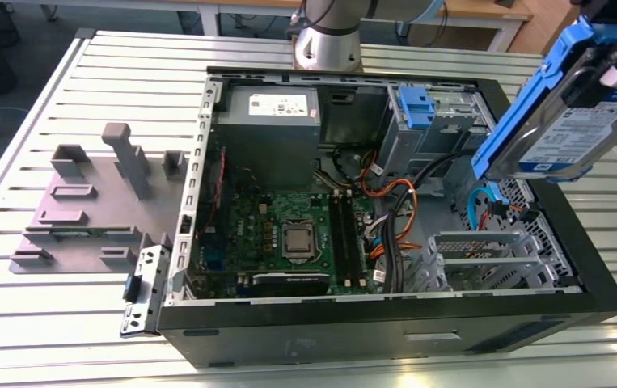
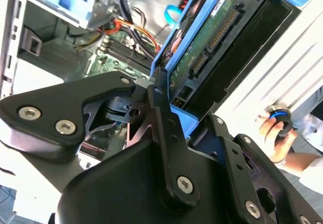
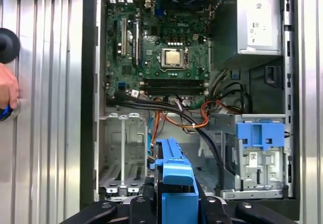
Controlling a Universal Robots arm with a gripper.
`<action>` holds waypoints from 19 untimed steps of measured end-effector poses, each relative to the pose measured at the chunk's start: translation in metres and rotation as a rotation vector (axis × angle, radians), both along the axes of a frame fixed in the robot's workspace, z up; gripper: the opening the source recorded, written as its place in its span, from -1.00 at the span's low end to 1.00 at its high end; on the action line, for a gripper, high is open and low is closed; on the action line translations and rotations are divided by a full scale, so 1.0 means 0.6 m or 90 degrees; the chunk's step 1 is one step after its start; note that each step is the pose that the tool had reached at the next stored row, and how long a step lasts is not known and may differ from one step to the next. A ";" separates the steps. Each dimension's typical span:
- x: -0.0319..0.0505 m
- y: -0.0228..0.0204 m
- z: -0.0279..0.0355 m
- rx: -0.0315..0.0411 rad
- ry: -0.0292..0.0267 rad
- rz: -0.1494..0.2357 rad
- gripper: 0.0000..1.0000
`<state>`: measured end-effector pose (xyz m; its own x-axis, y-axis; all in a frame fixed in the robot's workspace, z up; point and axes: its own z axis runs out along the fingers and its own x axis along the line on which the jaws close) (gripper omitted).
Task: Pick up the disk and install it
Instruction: 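Pick up the disk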
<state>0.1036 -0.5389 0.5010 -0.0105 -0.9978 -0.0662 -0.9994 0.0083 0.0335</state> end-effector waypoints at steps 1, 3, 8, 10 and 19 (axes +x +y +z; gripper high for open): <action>-0.001 -0.0074 0.000 0.0001 0.0000 0.000 -0.26; -0.003 -0.0214 -0.001 0.0001 0.0000 0.000 -0.26; -0.007 -0.0589 -0.011 0.0002 0.0000 0.000 -0.26; -0.008 -0.0720 -0.017 0.0001 0.0000 0.000 -0.26; -0.017 -0.0840 -0.044 -0.0001 0.0000 -0.001 -0.26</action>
